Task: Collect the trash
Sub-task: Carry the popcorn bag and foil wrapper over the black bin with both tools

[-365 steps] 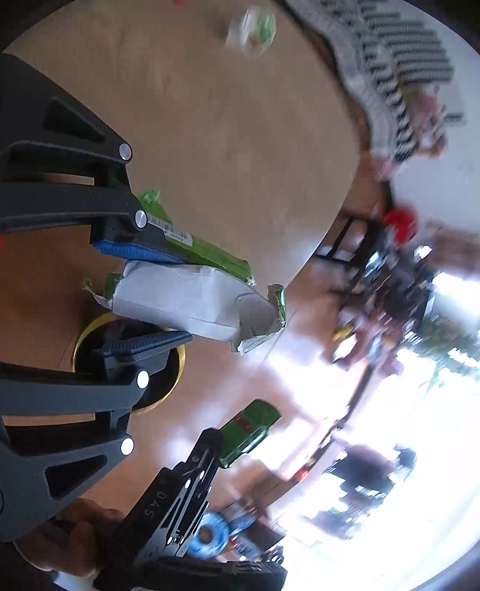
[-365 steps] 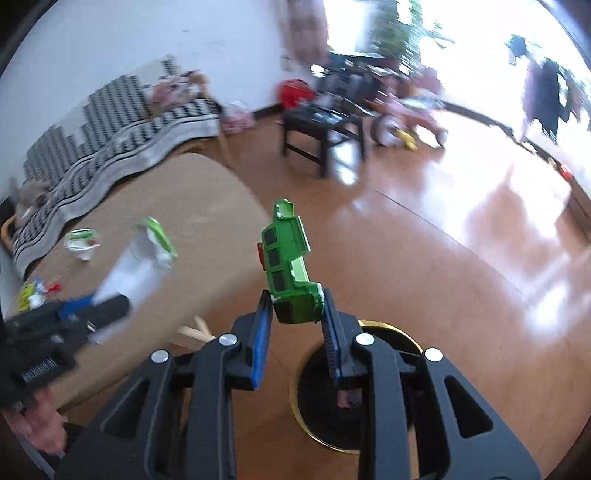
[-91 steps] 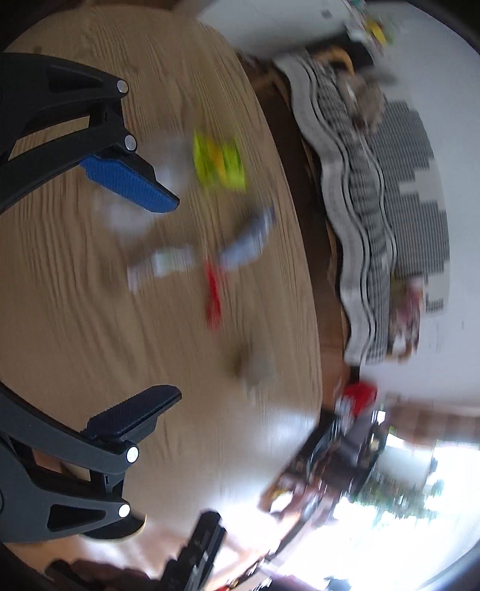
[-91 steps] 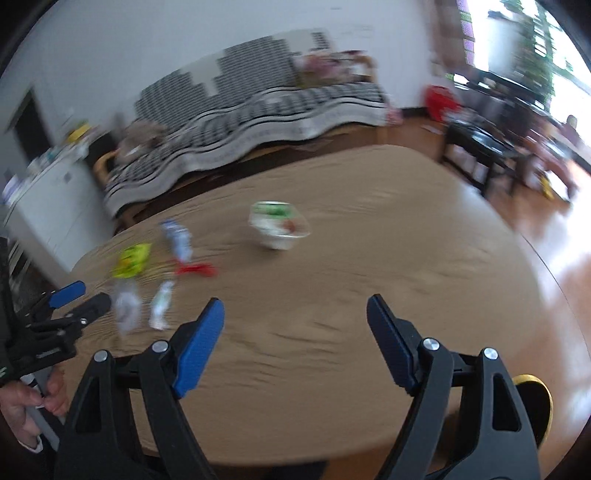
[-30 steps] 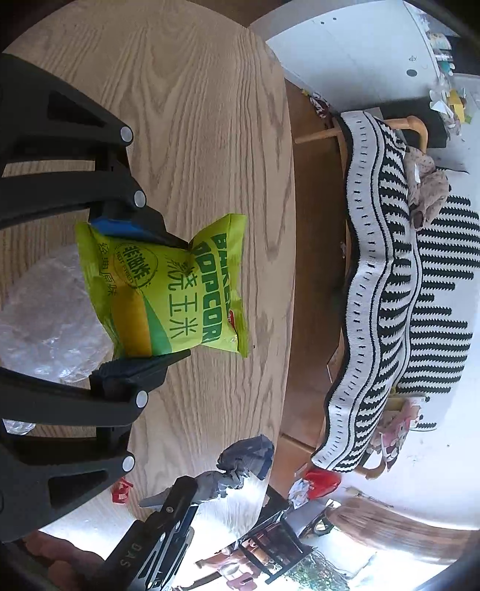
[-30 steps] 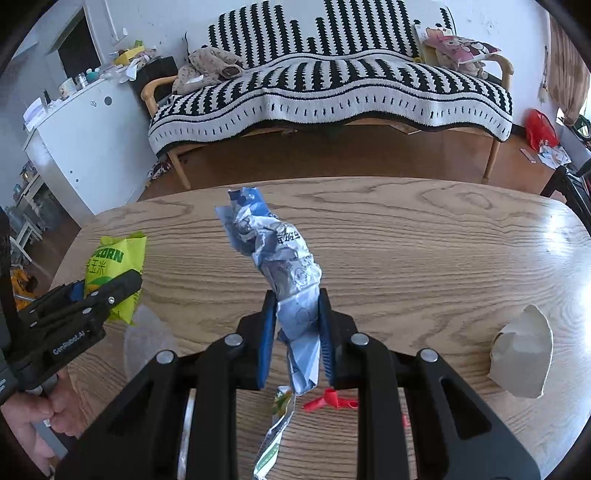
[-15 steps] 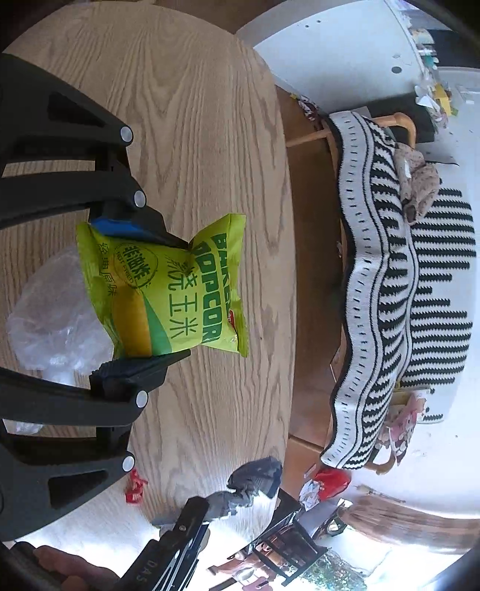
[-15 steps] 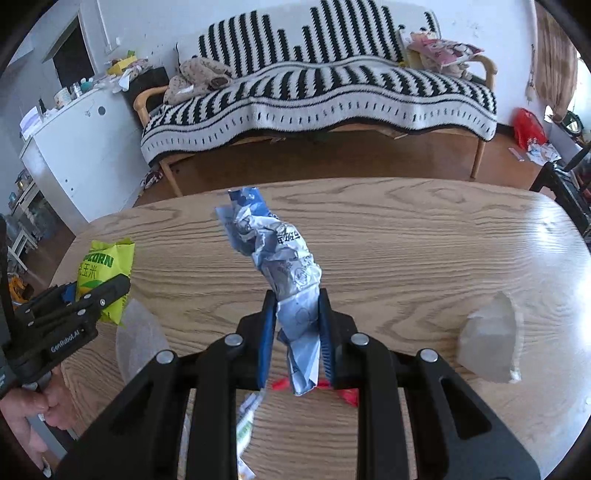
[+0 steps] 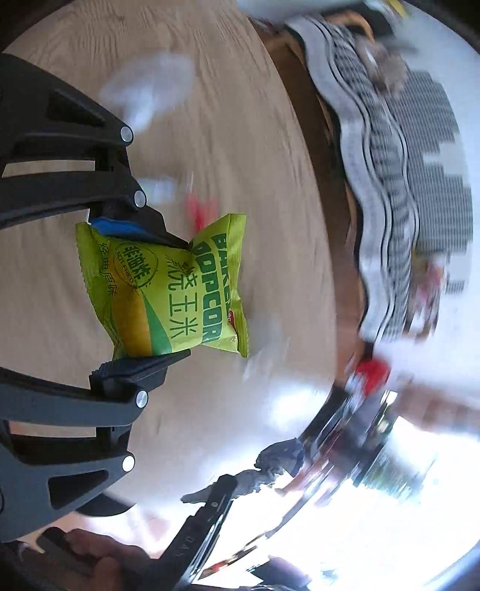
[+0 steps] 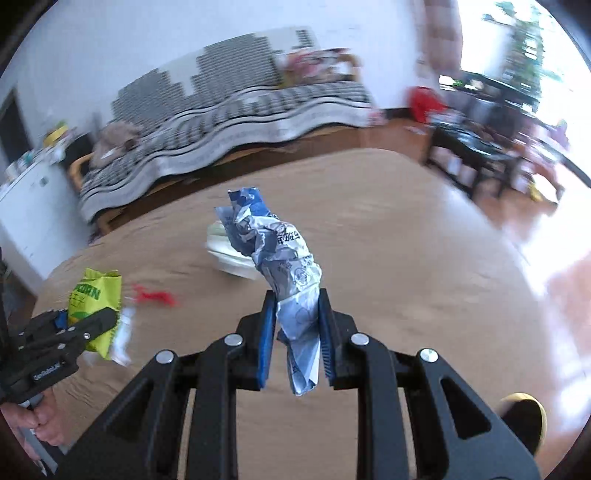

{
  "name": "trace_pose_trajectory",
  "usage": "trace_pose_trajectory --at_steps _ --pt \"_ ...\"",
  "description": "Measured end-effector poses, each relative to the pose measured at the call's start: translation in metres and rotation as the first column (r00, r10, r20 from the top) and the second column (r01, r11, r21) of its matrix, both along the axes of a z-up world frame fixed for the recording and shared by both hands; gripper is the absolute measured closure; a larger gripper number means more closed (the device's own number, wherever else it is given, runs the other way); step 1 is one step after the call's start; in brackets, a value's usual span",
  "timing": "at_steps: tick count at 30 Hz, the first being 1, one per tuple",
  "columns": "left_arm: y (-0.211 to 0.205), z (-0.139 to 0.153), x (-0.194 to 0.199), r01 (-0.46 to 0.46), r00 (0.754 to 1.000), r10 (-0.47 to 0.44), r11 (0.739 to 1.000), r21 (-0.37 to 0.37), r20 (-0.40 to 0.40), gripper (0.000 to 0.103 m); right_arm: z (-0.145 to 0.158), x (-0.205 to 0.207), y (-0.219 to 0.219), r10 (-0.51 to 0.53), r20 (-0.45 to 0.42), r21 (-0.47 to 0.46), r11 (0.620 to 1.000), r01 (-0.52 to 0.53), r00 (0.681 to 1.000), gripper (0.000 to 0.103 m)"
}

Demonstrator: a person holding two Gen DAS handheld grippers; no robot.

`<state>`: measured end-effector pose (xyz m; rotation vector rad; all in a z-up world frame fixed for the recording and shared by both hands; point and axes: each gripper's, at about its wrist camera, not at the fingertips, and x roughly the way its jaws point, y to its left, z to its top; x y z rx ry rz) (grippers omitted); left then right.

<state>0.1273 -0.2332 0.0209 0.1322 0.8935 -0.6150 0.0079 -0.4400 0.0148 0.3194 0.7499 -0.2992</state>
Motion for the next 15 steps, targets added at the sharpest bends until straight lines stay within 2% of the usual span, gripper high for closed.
trace_pose_trajectory --at_steps 3,7,11,15 --pt "-0.052 0.007 -0.038 0.091 0.996 -0.091 0.995 -0.031 -0.012 0.053 -0.001 -0.06 -0.045 -0.099 -0.014 0.001 0.995 0.099 0.995 0.08" --pt "-0.122 0.013 -0.095 0.207 0.977 -0.21 0.976 -0.073 -0.044 0.053 -0.005 -0.153 -0.108 -0.247 -0.034 0.013 0.969 0.247 0.968 0.08" --pt "-0.194 0.006 -0.166 0.339 0.937 -0.344 0.938 -0.074 -0.066 0.053 -0.016 -0.234 -0.151 -0.361 -0.054 0.023 0.932 0.363 0.931 0.08" --pt "-0.251 -0.019 -0.23 0.449 0.891 -0.449 0.893 -0.026 -0.067 0.053 -0.035 -0.299 -0.178 -0.438 -0.083 0.041 0.896 0.442 0.895 0.08"
